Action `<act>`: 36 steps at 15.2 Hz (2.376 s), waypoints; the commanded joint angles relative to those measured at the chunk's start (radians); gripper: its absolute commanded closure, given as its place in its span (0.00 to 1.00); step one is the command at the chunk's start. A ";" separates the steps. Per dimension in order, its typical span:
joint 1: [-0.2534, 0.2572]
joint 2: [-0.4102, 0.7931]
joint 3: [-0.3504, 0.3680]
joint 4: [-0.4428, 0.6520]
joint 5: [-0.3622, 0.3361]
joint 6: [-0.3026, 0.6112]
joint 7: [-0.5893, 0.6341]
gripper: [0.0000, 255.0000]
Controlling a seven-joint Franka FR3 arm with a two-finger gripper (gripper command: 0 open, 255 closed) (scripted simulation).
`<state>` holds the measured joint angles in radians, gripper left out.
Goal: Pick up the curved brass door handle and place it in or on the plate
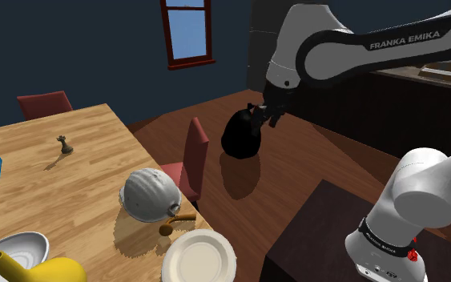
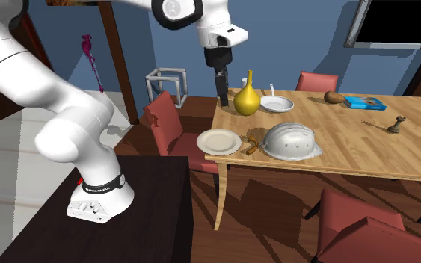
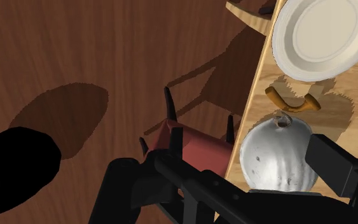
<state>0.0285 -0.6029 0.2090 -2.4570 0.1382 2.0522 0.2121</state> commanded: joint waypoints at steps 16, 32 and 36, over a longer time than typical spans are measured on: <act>0.010 0.549 0.245 0.052 -0.092 0.526 0.324 0.00; 0.272 1.182 0.100 0.480 -0.511 0.718 0.762 0.00; 0.331 1.305 0.069 0.609 -0.528 0.721 0.792 0.00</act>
<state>0.3473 0.6822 0.2840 -1.8682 -0.3863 2.7716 0.9962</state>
